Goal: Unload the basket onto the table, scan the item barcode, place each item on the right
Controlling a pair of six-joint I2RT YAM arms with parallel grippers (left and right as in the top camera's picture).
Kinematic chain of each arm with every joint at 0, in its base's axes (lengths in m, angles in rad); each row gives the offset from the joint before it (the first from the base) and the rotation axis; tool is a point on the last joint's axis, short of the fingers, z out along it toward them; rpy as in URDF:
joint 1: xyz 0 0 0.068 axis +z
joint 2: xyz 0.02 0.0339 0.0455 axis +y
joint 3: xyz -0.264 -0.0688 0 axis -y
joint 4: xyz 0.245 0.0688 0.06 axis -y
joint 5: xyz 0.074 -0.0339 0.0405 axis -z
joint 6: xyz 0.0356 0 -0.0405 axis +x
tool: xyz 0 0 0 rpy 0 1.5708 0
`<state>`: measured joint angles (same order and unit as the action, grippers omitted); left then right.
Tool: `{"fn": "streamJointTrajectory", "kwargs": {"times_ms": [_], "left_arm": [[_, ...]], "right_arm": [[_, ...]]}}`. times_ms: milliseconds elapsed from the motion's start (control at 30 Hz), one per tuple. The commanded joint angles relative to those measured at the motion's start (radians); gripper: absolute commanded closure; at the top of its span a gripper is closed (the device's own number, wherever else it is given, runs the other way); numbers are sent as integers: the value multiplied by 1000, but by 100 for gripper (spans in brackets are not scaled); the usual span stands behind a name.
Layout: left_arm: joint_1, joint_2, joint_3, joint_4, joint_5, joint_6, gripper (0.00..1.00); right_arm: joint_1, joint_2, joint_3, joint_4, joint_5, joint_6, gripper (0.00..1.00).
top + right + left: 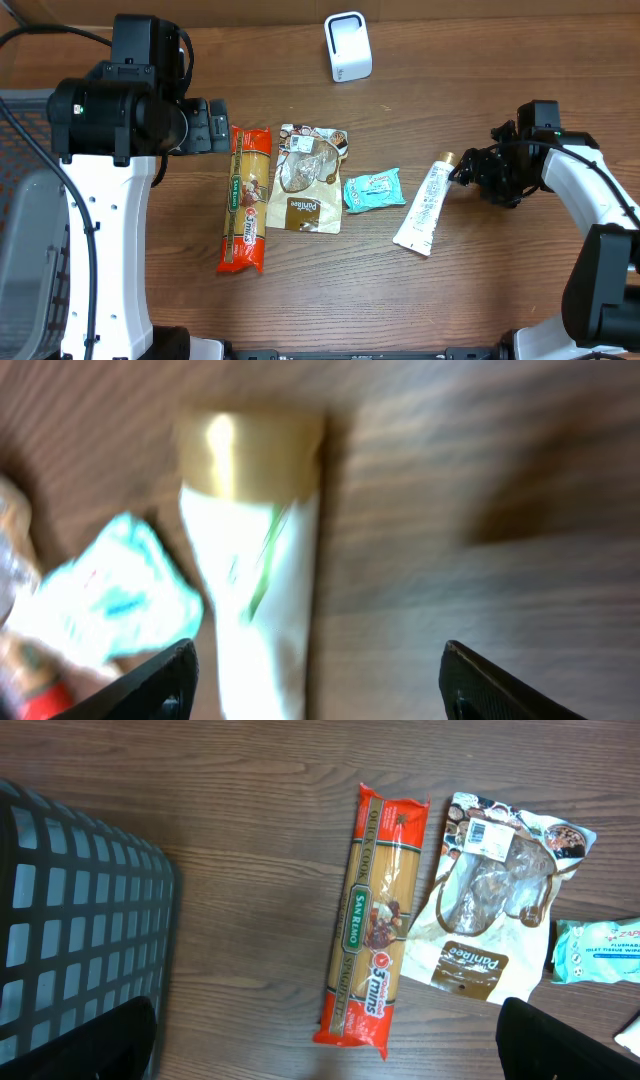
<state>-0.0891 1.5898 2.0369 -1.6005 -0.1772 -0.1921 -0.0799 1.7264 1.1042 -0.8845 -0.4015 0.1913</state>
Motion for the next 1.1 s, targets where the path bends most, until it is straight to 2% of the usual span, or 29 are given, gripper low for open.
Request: {"fn": "streamJointTrajectory", "kwargs": {"times_ms": [0,233,433,500,567,600,633,767,933,1067], "left_arm": [[5,-4,-1,1,-13,-18,0],[5,-4,-1,1,-13,-18,0],[5,-4,-1,1,-13,-18,0],[5,-4,-1,1,-13,-18,0],[5,-4,-1,1,-13,-18,0],[5,-4,-1,1,-13,-18,0],[5,-4,-1,1,-13,-18,0],[5,-4,-1,1,-13,-18,0],[5,-4,-1,1,-13,-18,0],[5,-4,-1,1,-13,-18,0]], "right_arm": [[35,1,-29,-10,-137,-89,22],[143,3,-173,166,-134,-18,23],[208,4,-281,323,-24,103,29],[215,4,-315,363,-8,126,34],[216,4,-356,409,-2,145,44],[216,4,-376,430,3,153,51],[216,4,-407,461,13,158,66],[213,4,-430,483,34,158,94],[213,3,-410,473,12,132,96],[188,-8,-319,378,-179,-3,96]]}}
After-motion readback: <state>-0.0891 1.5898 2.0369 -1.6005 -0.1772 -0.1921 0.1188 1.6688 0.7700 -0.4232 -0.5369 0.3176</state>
